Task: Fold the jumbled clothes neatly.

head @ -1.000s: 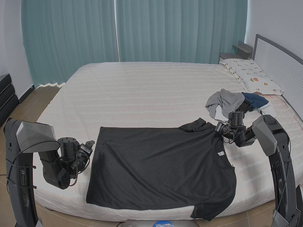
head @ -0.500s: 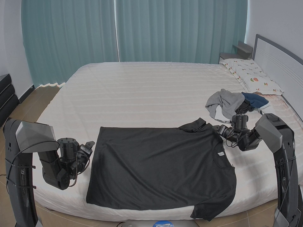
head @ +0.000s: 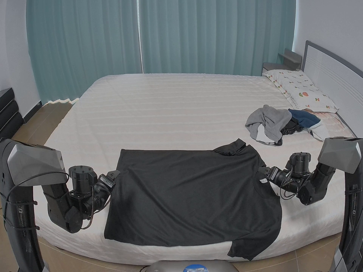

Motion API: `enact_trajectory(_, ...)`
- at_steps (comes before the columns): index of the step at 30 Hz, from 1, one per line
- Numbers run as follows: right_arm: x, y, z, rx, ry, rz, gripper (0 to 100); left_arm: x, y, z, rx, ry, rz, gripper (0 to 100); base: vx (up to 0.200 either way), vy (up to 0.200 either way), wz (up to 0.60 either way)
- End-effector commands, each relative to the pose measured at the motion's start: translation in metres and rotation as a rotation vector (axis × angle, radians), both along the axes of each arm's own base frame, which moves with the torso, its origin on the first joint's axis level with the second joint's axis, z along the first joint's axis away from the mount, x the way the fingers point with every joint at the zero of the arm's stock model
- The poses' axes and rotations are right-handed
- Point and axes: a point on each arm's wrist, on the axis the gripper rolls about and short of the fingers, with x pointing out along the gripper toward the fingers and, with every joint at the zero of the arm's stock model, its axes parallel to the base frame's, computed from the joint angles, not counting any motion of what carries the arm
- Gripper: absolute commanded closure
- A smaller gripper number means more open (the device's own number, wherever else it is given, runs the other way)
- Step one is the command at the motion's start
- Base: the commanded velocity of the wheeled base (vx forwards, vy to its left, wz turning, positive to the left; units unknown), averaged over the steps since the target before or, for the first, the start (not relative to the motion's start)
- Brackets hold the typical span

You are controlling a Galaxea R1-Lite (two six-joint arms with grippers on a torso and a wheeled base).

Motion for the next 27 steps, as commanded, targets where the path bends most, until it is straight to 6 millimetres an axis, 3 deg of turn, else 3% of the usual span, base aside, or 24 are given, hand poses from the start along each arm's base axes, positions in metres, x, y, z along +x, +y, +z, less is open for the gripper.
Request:
enact_trajectory(1, -0.074, 0.009, 0.028, 0.109, -0.036, 0.011, 0, -0.029, -0.029, 0.01, 0.005, 0.024, -0.114, 0, -0.2, 0.0, 0.0)
enact_trajectory(5, -0.081, 0.009, 0.016, 0.229, 0.0, -0.03, 0, -0.046, -0.027, 0.001, 0.014, 0.095, -0.126, 0, -0.05, 0.0, 0.0)
enact_trajectory(10, -0.089, 0.009, 0.008, 0.256, 0.028, -0.003, 0, -0.05, -0.025, -0.004, 0.023, 0.124, -0.119, 0, 0.0, 0.0, 0.0)
enact_trajectory(14, -0.099, 0.007, 0.002, 0.258, 0.049, 0.005, 0, -0.068, -0.018, -0.008, 0.008, 0.198, -0.166, 0, 0.0, 0.0, 0.0)
enact_trajectory(23, -0.105, 0.008, -0.005, 0.253, 0.091, 0.009, 0, -0.076, -0.02, -0.007, -0.021, 0.222, -0.22, 0, 0.0, 0.0, 0.0)
enact_trajectory(27, -0.105, 0.008, -0.008, 0.25, 0.1, 0.009, 0, -0.077, -0.019, -0.006, -0.02, 0.222, -0.218, 0, 0.0, -0.2, 0.0)
